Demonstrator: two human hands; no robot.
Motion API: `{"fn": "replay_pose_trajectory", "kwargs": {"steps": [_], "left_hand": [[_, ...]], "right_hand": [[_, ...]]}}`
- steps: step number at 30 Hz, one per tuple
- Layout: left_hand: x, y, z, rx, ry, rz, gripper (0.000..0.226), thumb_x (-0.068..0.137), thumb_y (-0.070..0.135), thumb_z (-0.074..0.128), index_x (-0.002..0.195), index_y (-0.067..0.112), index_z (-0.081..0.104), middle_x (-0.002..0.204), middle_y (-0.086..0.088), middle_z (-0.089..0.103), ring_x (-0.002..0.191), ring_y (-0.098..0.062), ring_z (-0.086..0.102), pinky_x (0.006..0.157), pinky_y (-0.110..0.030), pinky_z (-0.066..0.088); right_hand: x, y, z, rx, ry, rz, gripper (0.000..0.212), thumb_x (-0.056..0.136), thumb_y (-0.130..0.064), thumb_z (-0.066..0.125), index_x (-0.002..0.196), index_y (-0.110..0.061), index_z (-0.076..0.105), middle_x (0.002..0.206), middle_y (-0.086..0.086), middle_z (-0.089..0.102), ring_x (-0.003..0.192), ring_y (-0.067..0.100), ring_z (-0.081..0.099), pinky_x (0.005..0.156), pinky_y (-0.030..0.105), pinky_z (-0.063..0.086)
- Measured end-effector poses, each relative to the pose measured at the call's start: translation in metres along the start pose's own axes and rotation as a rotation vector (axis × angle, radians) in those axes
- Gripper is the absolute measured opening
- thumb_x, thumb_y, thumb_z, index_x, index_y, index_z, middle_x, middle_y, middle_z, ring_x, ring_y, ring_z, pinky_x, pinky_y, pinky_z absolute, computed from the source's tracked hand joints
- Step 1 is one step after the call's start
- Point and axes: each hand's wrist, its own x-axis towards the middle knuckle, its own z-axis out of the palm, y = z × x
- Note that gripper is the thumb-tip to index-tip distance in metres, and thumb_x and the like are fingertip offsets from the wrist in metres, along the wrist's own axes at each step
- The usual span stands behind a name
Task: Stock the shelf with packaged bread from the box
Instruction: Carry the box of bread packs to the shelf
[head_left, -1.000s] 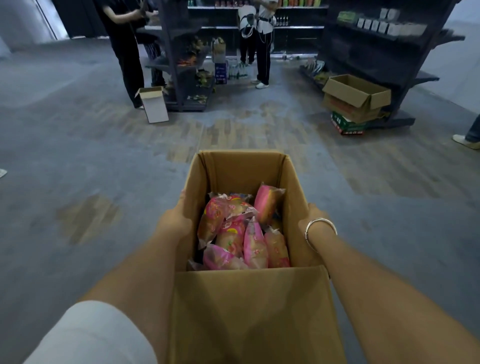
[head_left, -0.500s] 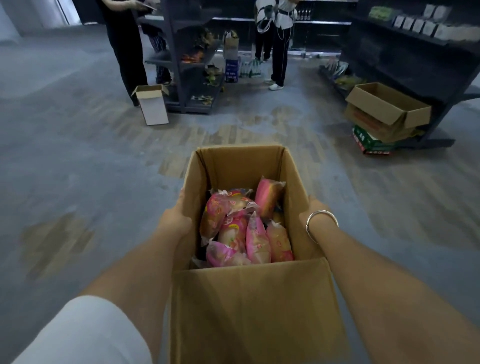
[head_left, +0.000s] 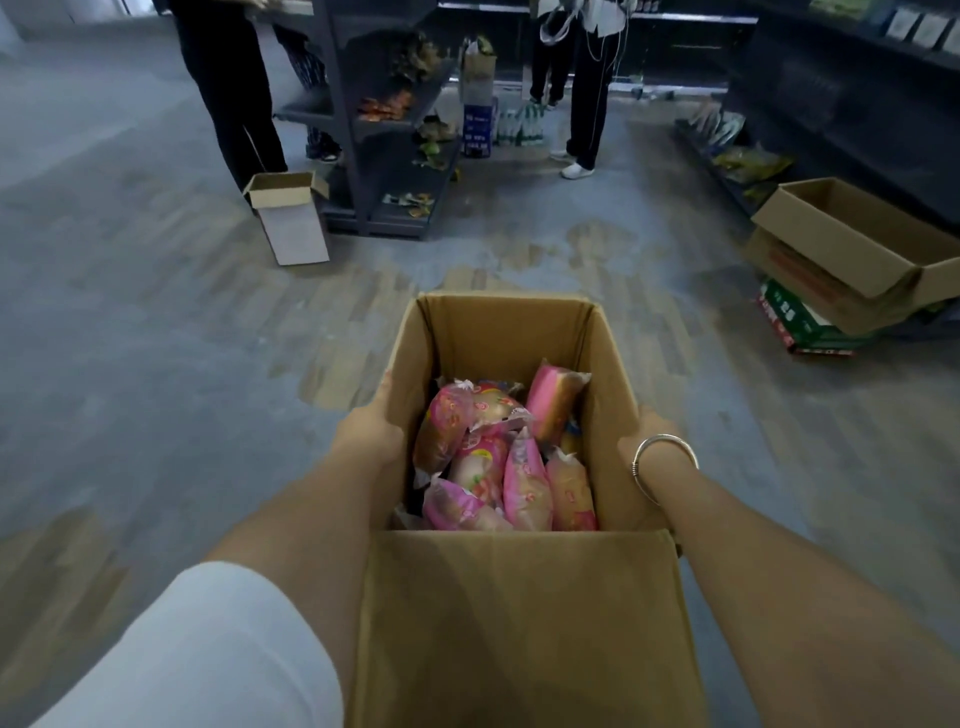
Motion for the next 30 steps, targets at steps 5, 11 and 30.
{"fn": "replay_pose_trajectory", "kwargs": {"steps": [5,11,30], "left_hand": [[0.14,0.071,0.004,0.048,0.0,0.02,0.079,0.087,0.004,0.043,0.149,0.031,0.004,0.133,-0.025,0.047,0.118,-0.037,0.051,0.099,-0.038,0.042],[0.28,0.145,0.013,0.067,-0.002,-0.036,0.08,0.086,0.008,0.046,0.149,0.034,0.003,0.131,-0.023,0.051,0.116,-0.036,0.053,0.098,-0.038,0.043],[0.788,0.31,-0.044,0.105,-0.037,-0.056,0.08,0.087,0.009,0.044,0.149,0.032,-0.001,0.131,-0.022,0.049,0.118,-0.037,0.05,0.101,-0.041,0.041]], "right_hand": [[0.144,-0.039,-0.015,0.041,-0.005,0.017,0.037,0.09,-0.007,0.047,0.126,0.0,0.047,0.127,0.023,0.052,0.115,0.04,0.052,0.089,0.038,0.044],[0.311,-0.095,-0.053,0.008,-0.012,-0.043,0.036,0.092,-0.01,0.047,0.126,0.001,0.047,0.127,0.023,0.052,0.117,0.039,0.051,0.092,0.04,0.042],[0.771,-0.34,-0.092,0.031,-0.033,0.025,0.032,0.089,-0.011,0.047,0.12,0.0,0.048,0.121,0.025,0.055,0.111,0.041,0.054,0.087,0.039,0.044]]}}
